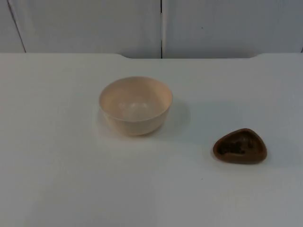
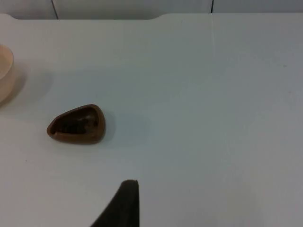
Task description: Pick up the bowl with the left hand and pour the coffee beans from the cup into the bowl with the right hand.
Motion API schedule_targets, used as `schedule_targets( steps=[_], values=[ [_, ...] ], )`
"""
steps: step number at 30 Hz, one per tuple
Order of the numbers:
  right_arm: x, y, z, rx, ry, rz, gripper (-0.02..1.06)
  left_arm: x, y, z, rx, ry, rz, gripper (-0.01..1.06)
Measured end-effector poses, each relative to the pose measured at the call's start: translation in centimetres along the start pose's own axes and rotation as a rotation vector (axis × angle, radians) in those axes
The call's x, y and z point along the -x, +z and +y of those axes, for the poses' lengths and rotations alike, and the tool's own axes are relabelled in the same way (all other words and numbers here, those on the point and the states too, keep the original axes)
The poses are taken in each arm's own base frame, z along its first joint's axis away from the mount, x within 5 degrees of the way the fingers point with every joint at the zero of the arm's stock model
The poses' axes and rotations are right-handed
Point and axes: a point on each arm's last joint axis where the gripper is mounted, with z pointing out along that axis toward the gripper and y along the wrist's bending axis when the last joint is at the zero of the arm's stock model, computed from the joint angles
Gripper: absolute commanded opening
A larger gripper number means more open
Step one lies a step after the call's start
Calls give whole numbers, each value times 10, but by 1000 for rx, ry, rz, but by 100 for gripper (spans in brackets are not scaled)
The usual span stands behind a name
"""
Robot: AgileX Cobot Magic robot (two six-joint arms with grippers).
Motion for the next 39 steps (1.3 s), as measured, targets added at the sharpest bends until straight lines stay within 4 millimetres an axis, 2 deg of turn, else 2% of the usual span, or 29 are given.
schedule_targets(
  steps=[11,21,27,33,39],
  values=[
    [0,0,0,0,0,0,105,13,-11,-1,-9,-5,-72,100],
    [0,0,0,0,0,0,105,24,-3,-3,-31,-17,-20,100],
    [0,0,0,0,0,0,105,35,10,-7,-74,-47,5,100],
    [0,0,1,10,5,0,105,54,16,-12,-115,-80,20,100],
    [0,0,2,17,9,0,105,79,14,-13,-133,-94,0,100]
  ],
)
